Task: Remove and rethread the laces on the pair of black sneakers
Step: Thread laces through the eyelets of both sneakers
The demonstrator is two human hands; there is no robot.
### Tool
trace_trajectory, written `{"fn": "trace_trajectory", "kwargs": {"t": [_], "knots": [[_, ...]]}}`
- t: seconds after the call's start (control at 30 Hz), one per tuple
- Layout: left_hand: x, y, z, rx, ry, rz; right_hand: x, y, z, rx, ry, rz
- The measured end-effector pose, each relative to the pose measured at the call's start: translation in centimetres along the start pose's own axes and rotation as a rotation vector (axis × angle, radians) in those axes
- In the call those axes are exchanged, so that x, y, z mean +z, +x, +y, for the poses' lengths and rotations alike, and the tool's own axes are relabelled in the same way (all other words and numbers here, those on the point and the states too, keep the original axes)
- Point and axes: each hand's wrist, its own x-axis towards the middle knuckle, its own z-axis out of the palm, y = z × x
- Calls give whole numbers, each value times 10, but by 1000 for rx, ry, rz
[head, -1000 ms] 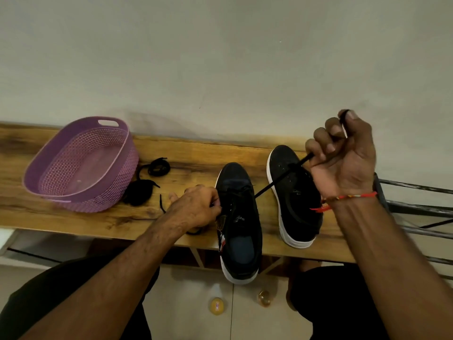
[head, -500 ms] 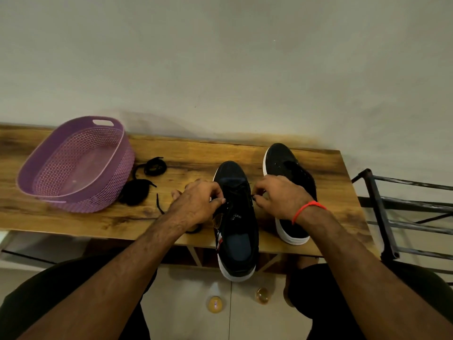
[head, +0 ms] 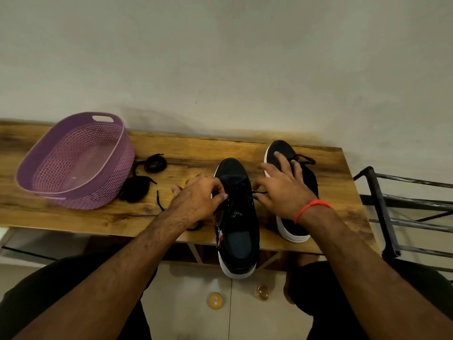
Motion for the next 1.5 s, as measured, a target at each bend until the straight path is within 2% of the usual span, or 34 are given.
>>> {"fn": "trace_trajectory", "kwargs": {"t": [0.1,0.27,0.33,0.43,0.57,0.7,0.83,1.07,1.23,1.4,1.5], "knots": [[-1,0,1,-5,14,0,-4,2,-1,22,41,-22],[-6,1,1,-39,35,14,-36,-4,43,230,230,281],[-4,1,0,-26,0,7,-33,-8,46,198,205,231],[0,2,0,-12,-44,-5,-13,-7,22,57,102,84],[0,3,2,-27,-54,-25,3,1,-8,-50,22,17],[-5,1,5,-54,-26,-33,2,4,-5,-50,83,-4],[-13,4,0,-81,80,24,-7,2,14,33,113,22],[2,5,0,2,-58,-32,0,2,-2,-44,29,-38],[-10,8,-3,-74,-21,-6,-6,3,13,-1,95,-22],[-4,10,-4,-29,-96,-29,-4,4,10,-32,121,-62],[-6,12,-7,-63,-77,-10,-7,3,17,-1,159,-42]]}}
